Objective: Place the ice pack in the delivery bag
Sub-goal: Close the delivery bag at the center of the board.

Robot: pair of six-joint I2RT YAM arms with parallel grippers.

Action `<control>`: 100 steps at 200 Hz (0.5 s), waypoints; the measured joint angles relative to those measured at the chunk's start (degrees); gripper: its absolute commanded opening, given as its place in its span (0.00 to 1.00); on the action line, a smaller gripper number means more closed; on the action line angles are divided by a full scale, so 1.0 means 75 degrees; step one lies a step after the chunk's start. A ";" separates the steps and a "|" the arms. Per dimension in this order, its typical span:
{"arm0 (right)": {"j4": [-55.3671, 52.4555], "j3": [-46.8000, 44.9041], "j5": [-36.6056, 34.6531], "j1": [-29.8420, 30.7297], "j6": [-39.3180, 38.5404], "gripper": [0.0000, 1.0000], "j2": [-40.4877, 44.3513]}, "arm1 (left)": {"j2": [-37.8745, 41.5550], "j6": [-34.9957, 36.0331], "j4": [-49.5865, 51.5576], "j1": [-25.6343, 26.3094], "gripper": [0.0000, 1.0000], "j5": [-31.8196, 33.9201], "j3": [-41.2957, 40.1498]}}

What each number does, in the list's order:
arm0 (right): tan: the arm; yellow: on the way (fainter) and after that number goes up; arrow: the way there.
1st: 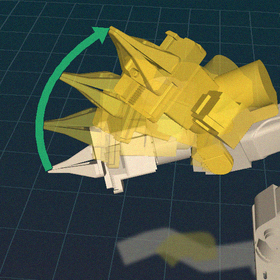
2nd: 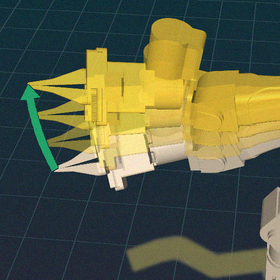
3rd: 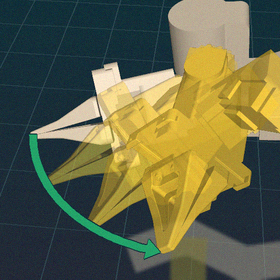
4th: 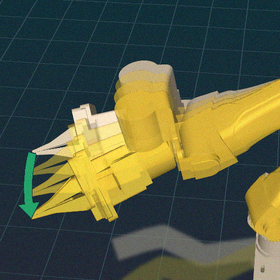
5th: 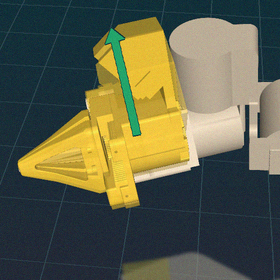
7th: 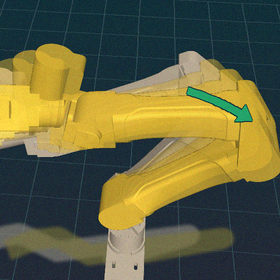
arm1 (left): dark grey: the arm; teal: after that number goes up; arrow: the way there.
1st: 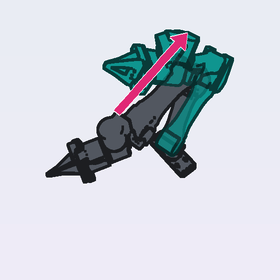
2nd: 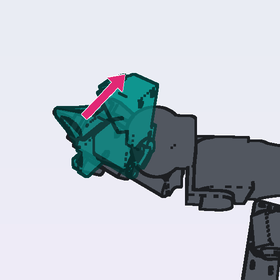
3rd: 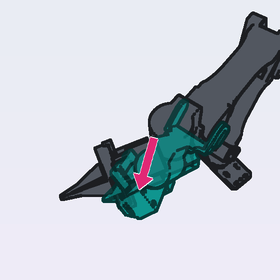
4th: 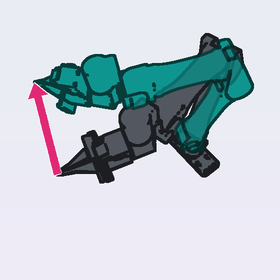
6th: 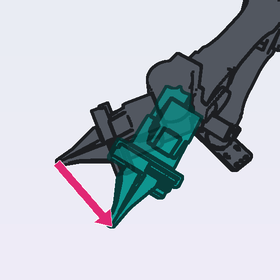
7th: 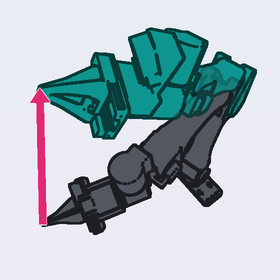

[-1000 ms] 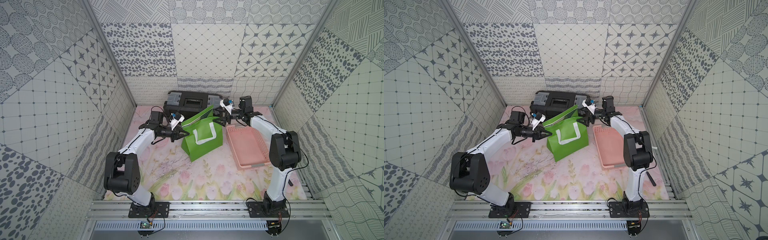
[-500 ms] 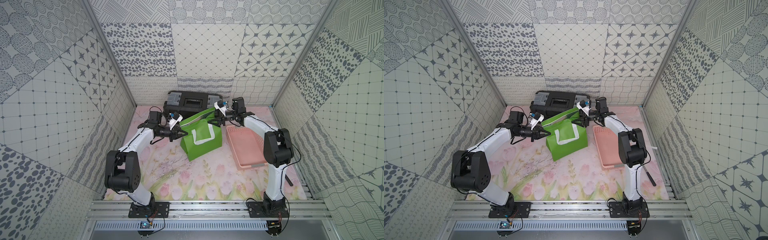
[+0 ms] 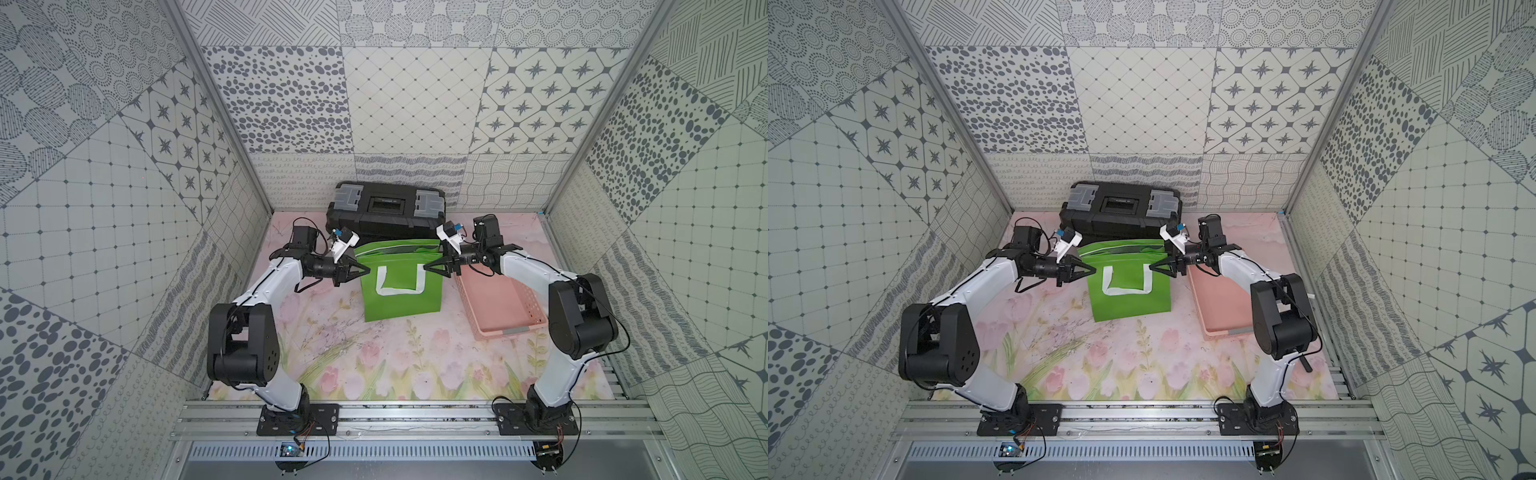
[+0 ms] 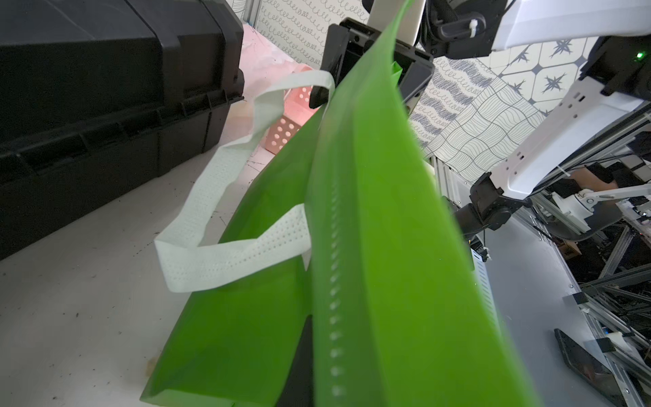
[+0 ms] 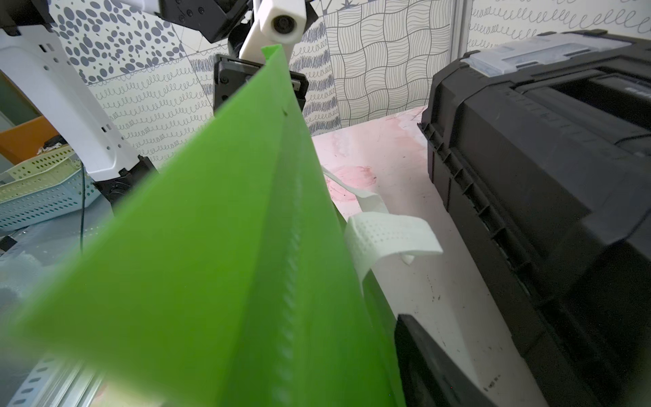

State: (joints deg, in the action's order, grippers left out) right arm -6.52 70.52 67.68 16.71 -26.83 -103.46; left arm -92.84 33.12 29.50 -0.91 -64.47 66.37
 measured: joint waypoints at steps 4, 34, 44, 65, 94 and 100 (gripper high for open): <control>0.0020 -0.0044 0.0003 0.0000 0.0032 0.68 0.0017 | 0.0000 0.0003 0.0000 0.0000 0.00 0.0000 -0.0009; 0.0169 -0.0408 0.0003 0.0000 0.0131 0.78 0.0157 | 0.0017 0.0006 0.0009 -0.0003 0.00 -0.0038 -0.0085; 0.0262 -0.0615 -0.0023 0.0000 0.0178 0.80 0.0274 | 0.0026 0.0009 0.0009 -0.0003 0.00 -0.0052 -0.0102; 0.0513 -0.0997 -0.0023 0.0000 0.0265 0.78 0.0501 | 0.0023 0.0006 0.0012 -0.0003 0.00 -0.0131 -0.0128; 0.0740 -0.1122 -0.0122 -0.0006 0.0391 0.52 0.0548 | 0.0023 0.0009 0.0020 -0.0006 0.00 -0.0181 -0.0143; 0.0781 -0.1122 -0.0160 -0.0009 0.0446 0.45 0.0548 | 0.0029 0.0012 0.0020 -0.0006 0.00 -0.0184 -0.0149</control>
State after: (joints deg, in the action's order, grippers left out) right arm -0.67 62.11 66.48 16.64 -23.49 -99.35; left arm -92.62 33.21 29.65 -0.95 -65.84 65.25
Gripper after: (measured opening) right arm 0.564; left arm 0.052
